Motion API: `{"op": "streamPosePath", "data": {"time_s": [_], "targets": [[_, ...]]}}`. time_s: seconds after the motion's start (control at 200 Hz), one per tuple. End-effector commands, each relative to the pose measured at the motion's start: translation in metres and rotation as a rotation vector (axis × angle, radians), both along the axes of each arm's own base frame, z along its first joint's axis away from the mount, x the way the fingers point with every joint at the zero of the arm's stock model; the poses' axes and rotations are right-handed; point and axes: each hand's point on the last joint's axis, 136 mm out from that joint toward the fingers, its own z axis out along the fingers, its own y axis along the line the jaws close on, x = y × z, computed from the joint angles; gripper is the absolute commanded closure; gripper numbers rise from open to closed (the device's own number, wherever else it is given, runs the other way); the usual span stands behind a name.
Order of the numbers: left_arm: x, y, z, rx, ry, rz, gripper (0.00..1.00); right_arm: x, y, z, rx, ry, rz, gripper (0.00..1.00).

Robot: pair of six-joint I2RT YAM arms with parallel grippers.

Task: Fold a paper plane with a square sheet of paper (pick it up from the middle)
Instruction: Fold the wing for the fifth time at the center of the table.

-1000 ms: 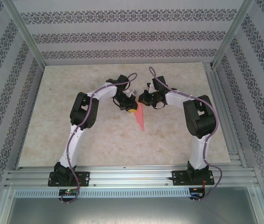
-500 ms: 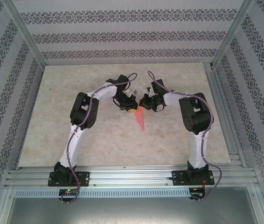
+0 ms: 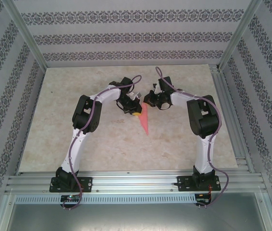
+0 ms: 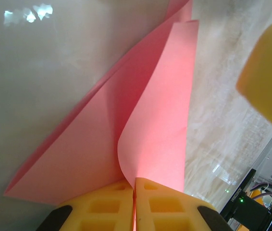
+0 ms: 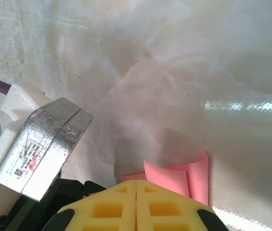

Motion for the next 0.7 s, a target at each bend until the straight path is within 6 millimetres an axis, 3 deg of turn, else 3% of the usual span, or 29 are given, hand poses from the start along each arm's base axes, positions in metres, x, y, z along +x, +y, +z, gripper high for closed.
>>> {"op": "streamPosePath", "data": {"time_s": [0.0, 0.27, 0.38, 0.505, 0.694], "targets": [[0.000, 0.011, -0.024, 0.050, 0.027, 0.000, 0.89, 0.005, 0.004, -0.004, 0.026, 0.012, 0.005, 0.93], [0.000, 0.013, -0.025, 0.052, 0.030, 0.000, 0.89, -0.001, -0.017, -0.050, -0.148, 0.106, -0.020, 0.94], [-0.001, 0.013, -0.027, 0.055, 0.033, 0.002, 0.89, -0.001, -0.025, -0.052, -0.196, 0.108, -0.033, 0.94], [0.000, 0.013, -0.027, 0.054, 0.032, 0.003, 0.89, 0.006, -0.016, -0.032, -0.148, 0.060, -0.007, 0.93], [0.001, 0.013, -0.025, 0.051, 0.032, 0.007, 0.88, 0.006, -0.010, 0.033, -0.079, -0.054, 0.003, 0.90]]}}
